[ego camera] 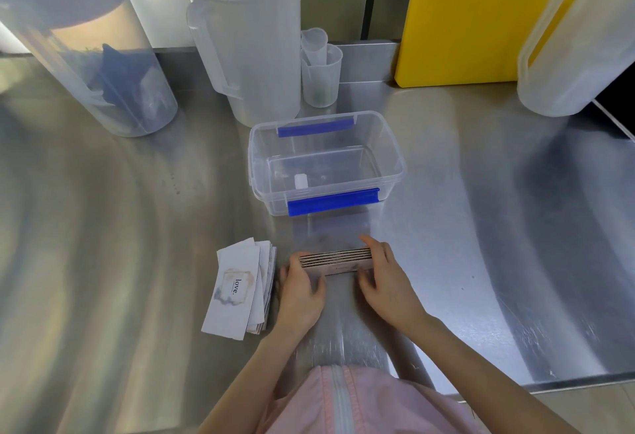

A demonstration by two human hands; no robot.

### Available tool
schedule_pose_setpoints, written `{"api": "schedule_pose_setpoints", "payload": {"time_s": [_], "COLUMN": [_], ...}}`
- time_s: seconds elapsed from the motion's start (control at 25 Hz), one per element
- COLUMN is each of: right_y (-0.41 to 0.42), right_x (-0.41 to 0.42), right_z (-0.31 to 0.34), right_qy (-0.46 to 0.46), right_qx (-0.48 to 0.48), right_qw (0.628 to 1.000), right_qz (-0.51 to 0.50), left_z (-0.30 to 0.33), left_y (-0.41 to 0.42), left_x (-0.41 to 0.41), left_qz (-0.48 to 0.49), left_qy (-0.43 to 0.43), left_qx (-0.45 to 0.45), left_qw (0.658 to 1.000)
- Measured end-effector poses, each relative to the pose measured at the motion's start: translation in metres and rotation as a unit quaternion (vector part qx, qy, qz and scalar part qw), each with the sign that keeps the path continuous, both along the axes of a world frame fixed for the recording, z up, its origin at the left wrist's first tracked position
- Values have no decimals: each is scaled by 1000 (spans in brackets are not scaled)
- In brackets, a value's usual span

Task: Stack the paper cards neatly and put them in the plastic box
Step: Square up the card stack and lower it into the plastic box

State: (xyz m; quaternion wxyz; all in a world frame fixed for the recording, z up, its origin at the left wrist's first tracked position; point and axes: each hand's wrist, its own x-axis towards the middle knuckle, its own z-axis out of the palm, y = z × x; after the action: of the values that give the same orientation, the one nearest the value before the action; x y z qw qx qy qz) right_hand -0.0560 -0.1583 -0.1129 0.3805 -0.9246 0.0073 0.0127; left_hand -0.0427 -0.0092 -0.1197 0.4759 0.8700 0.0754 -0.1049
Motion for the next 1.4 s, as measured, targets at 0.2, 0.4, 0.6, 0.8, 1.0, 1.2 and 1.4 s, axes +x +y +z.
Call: {"api": "schedule_pose_setpoints", "payload": {"time_s": [0.2,0.4,0.6,0.8,1.0,1.2,1.4], "right_y": [-3,-8,-5,8,33,65,95], "right_x": [4,7,8,11,17,35,40], "right_z": [-3,4,16,31,53,79,82], "right_qy": [6,21,34,60,80,90,121], "right_qx": [-63,14,63,52,108,167,106], "right_qw": [998,1000,997,996,987,976,978], "right_qz": [5,-17,-37,28,84,106,131], "left_z": [3,18,41,62,73,82,82], "left_y": [-6,-7,2,20,47,75,101], "left_x": [8,5,9,16,24,28,29], "left_qz": [11,-9,47,79,126,115,171], "left_qy": [35,-28,-16,-15,-20,-12,-35], "left_qx": [57,-19,-182,-306,-368,-355,-290], "left_qw": [998,999,982,949,921,928,941]}}
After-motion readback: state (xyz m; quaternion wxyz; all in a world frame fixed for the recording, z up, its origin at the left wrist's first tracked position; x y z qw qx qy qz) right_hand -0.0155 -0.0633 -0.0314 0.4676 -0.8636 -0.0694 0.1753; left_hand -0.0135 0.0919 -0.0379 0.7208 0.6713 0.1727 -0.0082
